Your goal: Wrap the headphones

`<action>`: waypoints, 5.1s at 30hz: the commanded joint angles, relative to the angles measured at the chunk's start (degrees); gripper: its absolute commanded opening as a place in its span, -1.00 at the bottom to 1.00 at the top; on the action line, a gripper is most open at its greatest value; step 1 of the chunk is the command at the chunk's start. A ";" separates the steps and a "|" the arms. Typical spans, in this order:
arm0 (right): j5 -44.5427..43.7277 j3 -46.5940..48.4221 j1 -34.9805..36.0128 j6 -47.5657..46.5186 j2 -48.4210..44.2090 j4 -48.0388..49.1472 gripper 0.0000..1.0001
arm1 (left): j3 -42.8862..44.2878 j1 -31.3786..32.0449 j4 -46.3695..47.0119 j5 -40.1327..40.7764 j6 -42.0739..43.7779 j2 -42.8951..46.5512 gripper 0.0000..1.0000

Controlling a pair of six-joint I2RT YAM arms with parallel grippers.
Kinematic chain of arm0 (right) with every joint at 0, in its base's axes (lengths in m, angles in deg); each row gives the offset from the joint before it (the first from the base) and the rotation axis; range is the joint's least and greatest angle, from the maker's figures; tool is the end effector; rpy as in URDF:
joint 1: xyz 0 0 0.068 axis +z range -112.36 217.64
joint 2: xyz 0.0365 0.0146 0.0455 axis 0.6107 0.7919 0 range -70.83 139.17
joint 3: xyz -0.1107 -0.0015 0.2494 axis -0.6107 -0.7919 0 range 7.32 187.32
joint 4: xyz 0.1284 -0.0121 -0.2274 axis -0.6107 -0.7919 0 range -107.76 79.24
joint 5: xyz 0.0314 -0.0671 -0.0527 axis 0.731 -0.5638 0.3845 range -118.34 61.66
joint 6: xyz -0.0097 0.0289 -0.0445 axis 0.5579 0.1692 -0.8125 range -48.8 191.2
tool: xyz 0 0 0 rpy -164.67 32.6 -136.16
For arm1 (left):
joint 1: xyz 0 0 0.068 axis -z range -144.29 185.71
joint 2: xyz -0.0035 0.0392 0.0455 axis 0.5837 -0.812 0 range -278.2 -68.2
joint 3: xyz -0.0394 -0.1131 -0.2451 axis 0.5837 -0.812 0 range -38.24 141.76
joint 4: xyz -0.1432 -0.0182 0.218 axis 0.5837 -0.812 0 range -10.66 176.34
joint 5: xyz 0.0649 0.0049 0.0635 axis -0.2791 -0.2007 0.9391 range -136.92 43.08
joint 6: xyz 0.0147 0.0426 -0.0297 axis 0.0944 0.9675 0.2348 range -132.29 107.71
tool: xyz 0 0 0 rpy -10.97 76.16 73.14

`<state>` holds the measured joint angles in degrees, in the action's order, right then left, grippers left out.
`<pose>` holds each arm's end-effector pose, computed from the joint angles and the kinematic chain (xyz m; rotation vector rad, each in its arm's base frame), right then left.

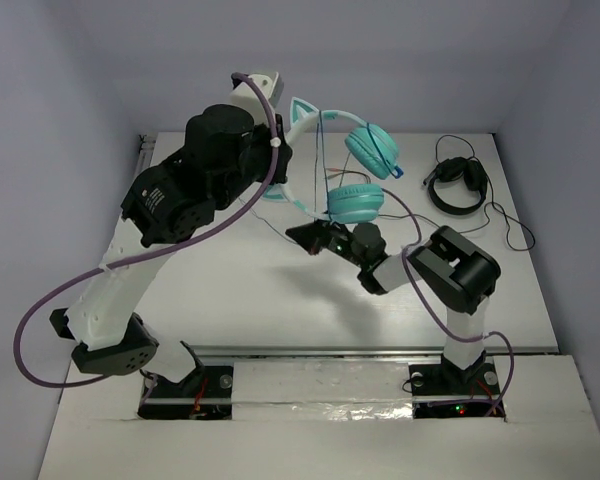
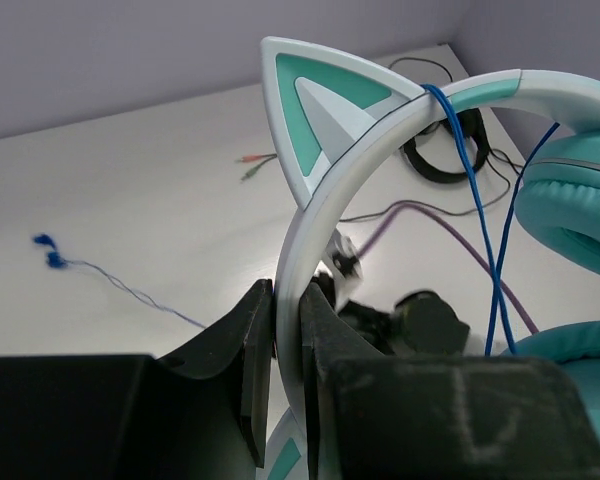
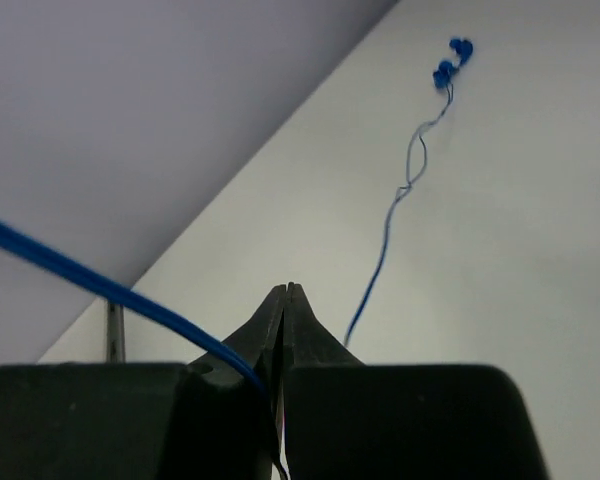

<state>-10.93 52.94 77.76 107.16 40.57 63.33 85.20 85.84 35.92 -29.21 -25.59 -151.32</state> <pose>0.2825 0.2520 0.1762 -0.3293 1.5337 1.2874 0.1638 -0.1793 0.5609 0.3369 1.7371 -0.5401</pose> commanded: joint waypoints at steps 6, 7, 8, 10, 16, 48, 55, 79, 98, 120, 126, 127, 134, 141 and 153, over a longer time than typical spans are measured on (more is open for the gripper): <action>-2.38 -10.99 5.14 1.04 -7.41 12.76 -1.00 | -2.06 -4.16 9.90 1.00 -0.76 0.67 -1.00; -2.38 -11.43 6.02 1.12 -8.12 11.27 -1.00 | -3.19 -4.68 9.98 3.35 -1.02 0.84 -1.00; -2.90 -12.05 6.72 0.86 -8.73 10.39 -1.00 | -4.07 -4.69 11.11 3.99 -1.03 1.11 -1.00; -5.00 -13.01 9.00 0.42 -10.67 9.33 -1.00 | -5.83 -6.44 11.91 2.34 -1.11 1.72 -1.00; -5.19 -15.74 12.61 2.53 -18.73 -2.40 -1.00 | -12.58 -8.82 12.79 12.29 -0.85 1.81 -1.00; -34.97 19.93 20.35 -20.93 -45.39 -103.08 -1.00 | -55.49 1.02 8.05 9.80 -2.35 19.11 -1.00; -39.38 25.03 15.08 -23.04 -44.87 -104.58 -1.00 | -58.40 2.69 9.54 6.46 -0.85 20.10 -1.00; -36.58 17.50 3.48 -21.82 -39.59 -89.83 -0.66 | -55.24 4.80 16.57 -5.93 1.61 25.54 -1.00; -1.69 -12.75 2.95 -7.05 -31.43 -18.58 -0.61 | -41.18 4.80 22.46 -7.78 -1.47 25.11 -1.00; 0.44 -14.07 3.64 2.61 -9.18 0.62 -0.45 | -30.63 4.80 24.57 3.19 -3.57 19.13 -1.00; -6.06 -18.81 6.02 6.91 -10.40 -2.45 -0.47 | -30.27 3.32 27.90 15.06 -2.35 14.66 -1.00; -6.77 -19.25 7.24 7.71 -10.84 -3.24 -0.57 | -30.27 2.44 28.17 15.24 -2.95 14.04 -1.00; -15.28 -19.53 20.49 9.21 -16.29 -20.25 -1.00 | -35.97 -3.63 33.09 20.60 -5.59 10.69 -1.00; -22.58 -12.60 31.49 8.16 -30.60 -53.88 -1.00 | -45.46 -5.57 33.45 26.40 -7.87 8.15 -1.00; -28.72 8.24 35.29 -4.05 -47.50 -98.32 -1.00 | -64.80 -2.33 33.98 21.84 -14.12 8.75 -1.00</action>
<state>-34.82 56.48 112.73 108.61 -6.01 -19.84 22.36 81.43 64.69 -6.76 -35.42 -144.98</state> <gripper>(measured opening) 0.010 0.092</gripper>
